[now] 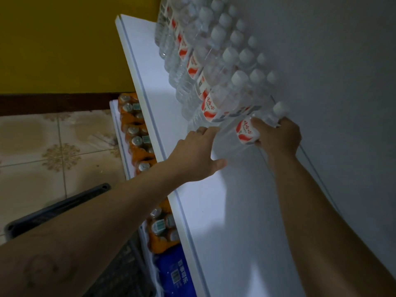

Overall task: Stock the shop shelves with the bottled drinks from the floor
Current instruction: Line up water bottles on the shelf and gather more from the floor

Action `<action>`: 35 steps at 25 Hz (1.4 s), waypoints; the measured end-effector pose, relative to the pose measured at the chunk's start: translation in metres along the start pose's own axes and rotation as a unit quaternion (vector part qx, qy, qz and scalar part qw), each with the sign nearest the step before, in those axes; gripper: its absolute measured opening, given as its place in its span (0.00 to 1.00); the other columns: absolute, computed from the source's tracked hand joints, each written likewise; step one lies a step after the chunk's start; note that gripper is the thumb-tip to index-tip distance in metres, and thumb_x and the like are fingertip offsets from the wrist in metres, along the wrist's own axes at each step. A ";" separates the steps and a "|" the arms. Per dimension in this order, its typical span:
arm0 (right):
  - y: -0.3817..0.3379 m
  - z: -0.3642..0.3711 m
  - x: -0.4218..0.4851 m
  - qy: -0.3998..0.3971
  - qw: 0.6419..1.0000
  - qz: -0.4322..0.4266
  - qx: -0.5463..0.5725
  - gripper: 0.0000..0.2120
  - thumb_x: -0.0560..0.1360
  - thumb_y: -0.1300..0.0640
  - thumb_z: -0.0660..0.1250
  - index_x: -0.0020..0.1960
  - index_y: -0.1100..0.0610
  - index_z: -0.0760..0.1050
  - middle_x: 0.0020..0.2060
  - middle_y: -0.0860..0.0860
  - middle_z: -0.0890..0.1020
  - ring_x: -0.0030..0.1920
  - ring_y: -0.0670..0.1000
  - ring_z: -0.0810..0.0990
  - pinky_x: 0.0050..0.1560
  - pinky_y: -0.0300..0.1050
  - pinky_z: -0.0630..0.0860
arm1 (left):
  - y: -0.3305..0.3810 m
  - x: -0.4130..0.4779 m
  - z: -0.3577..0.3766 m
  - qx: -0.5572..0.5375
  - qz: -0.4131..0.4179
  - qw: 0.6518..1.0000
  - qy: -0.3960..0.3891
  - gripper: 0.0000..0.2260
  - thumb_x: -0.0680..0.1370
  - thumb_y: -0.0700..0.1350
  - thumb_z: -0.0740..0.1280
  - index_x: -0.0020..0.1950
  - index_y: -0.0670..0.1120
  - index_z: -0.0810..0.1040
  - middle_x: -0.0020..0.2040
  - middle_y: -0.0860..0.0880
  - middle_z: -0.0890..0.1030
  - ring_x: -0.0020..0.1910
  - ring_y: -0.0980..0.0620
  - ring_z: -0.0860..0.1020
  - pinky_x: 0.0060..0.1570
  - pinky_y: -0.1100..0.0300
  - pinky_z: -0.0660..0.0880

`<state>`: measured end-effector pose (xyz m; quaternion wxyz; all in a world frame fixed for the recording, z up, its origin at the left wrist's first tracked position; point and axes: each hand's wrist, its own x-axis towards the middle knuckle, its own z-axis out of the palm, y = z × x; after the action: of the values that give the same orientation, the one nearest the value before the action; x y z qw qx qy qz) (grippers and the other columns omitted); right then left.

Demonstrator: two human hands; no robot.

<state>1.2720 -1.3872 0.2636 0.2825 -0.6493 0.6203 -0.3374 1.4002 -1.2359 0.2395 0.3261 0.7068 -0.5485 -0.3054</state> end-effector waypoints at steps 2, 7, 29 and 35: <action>-0.001 0.006 0.012 0.007 1.000 -0.002 0.003 0.39 0.51 0.35 0.75 0.58 0.54 0.80 0.52 0.51 0.84 0.51 0.54 0.84 0.52 0.57 0.82 | 0.000 0.001 0.003 -0.042 -0.015 0.999 0.005 0.32 0.77 0.56 0.68 0.77 0.52 0.58 0.75 0.50 0.65 0.72 0.48 0.67 0.67 0.55 0.66; -0.009 0.011 0.023 0.040 0.999 0.013 0.003 0.31 0.61 0.45 0.79 0.60 0.57 0.79 0.56 0.53 0.83 0.53 0.55 0.83 0.52 0.56 0.82 | -0.003 -0.002 0.005 -0.109 -0.043 0.993 0.020 0.34 0.75 0.56 0.70 0.76 0.53 0.58 0.74 0.51 0.67 0.69 0.50 0.69 0.63 0.56 0.69; 0.026 -0.017 -0.175 0.007 0.994 0.067 0.082 0.22 0.71 0.65 0.74 0.63 0.56 0.74 0.52 0.52 0.80 0.46 0.45 0.80 0.50 0.36 0.76 | -0.042 -0.122 0.016 -0.175 -0.070 0.978 -0.088 0.27 0.75 0.49 0.73 0.71 0.54 0.66 0.62 0.56 0.73 0.62 0.55 0.71 0.60 0.62 0.70; 0.051 -0.023 -0.315 -0.040 0.989 0.107 0.098 0.19 0.71 0.63 0.76 0.59 0.51 0.76 0.50 0.46 0.82 0.49 0.42 0.81 0.48 0.28 0.75 | -0.055 -0.196 0.029 -0.180 -0.052 0.973 -0.131 0.24 0.75 0.44 0.72 0.68 0.55 0.70 0.59 0.58 0.75 0.59 0.63 0.72 0.54 0.72 0.71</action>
<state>1.2218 -1.0758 0.2101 0.4036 -0.5612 0.6386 -0.3381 1.3676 -1.0386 0.1926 0.3567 0.6177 -0.4852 -0.5057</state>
